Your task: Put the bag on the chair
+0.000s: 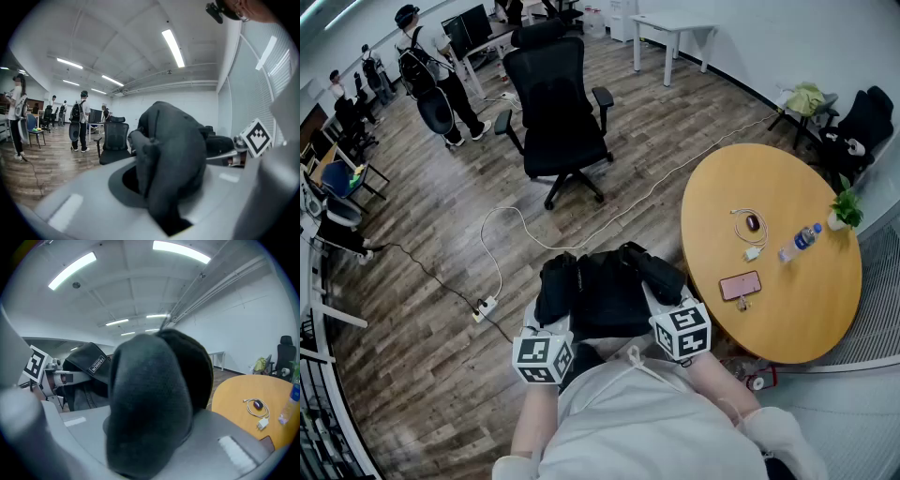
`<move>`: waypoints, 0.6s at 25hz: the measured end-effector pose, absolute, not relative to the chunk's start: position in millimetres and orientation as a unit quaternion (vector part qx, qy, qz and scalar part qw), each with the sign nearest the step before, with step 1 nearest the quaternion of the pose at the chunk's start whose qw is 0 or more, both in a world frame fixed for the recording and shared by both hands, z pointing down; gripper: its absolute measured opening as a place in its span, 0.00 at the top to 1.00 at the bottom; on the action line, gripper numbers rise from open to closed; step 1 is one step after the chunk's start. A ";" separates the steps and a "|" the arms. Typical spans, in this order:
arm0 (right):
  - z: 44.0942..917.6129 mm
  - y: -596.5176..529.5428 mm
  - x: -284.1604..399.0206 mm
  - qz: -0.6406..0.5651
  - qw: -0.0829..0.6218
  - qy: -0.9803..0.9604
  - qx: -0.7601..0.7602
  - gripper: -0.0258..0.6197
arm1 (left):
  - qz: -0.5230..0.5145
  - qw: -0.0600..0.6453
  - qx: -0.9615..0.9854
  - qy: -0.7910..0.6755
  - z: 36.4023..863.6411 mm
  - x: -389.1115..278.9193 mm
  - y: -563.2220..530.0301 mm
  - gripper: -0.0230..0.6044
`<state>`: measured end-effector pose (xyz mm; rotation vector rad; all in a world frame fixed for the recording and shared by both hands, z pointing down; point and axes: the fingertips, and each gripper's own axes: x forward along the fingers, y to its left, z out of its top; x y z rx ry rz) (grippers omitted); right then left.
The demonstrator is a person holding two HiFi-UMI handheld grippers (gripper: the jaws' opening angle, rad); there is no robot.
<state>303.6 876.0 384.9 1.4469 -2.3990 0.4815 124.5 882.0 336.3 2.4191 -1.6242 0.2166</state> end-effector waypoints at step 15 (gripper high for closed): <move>399.9 833.2 274.6 0.198 0.152 -0.823 0.510 0.91 | 0.085 0.126 0.826 -0.542 352.4 96.3 834.6 0.86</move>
